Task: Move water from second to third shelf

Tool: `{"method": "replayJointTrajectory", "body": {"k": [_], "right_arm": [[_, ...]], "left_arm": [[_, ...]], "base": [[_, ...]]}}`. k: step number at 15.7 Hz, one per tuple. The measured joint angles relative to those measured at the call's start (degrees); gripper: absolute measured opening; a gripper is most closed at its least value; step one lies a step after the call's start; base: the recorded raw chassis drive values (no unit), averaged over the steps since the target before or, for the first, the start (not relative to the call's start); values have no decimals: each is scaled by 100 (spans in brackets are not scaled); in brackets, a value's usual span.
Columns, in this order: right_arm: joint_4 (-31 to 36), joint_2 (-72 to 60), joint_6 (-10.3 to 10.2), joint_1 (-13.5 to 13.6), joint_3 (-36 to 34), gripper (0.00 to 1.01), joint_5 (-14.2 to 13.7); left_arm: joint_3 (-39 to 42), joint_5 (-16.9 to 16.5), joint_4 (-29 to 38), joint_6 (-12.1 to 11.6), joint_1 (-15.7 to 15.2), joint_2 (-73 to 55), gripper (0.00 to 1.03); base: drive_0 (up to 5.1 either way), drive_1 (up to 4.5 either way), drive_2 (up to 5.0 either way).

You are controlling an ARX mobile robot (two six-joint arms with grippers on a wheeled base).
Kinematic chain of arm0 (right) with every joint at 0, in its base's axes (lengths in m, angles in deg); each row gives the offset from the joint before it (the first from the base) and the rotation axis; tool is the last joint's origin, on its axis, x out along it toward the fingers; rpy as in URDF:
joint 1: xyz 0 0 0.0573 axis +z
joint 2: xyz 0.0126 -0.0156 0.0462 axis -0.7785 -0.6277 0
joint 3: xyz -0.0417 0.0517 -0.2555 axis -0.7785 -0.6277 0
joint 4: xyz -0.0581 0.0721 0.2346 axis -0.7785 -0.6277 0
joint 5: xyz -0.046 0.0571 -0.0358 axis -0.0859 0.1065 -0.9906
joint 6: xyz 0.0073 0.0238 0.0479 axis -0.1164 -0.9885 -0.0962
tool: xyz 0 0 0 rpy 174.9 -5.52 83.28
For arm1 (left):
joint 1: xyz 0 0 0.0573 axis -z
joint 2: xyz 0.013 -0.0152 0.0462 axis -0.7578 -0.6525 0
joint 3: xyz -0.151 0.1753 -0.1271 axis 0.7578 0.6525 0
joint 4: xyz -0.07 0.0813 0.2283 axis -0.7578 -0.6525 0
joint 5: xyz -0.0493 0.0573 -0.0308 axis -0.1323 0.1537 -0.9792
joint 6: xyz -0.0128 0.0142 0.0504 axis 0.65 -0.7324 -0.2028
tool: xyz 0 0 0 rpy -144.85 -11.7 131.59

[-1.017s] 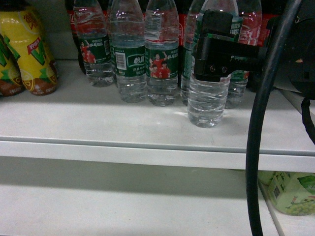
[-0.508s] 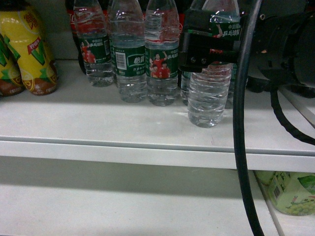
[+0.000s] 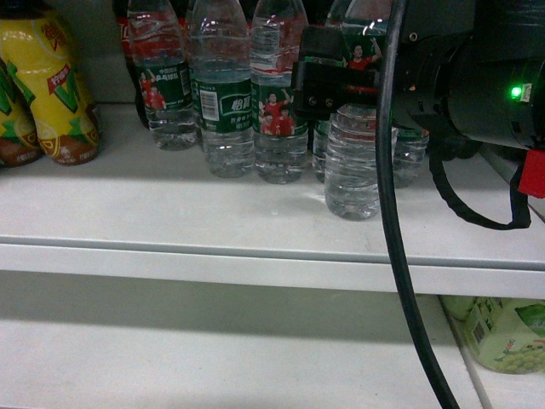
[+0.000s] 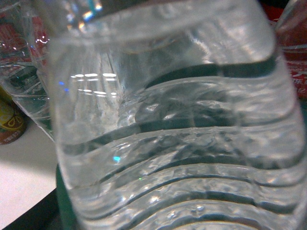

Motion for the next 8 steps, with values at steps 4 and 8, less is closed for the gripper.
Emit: {"method": "replayJointTrajectory", "body": {"k": [4,8], "right_arm": [[-2,-24,28,42,22,64,-131],[122,59,101,114,-129,45,-153]], "left_arm": [[0,0,0,2,0,0,98],[0,0,-2,2,0,0,98]], "base": [[0,0,0],[0,0,0]]}}
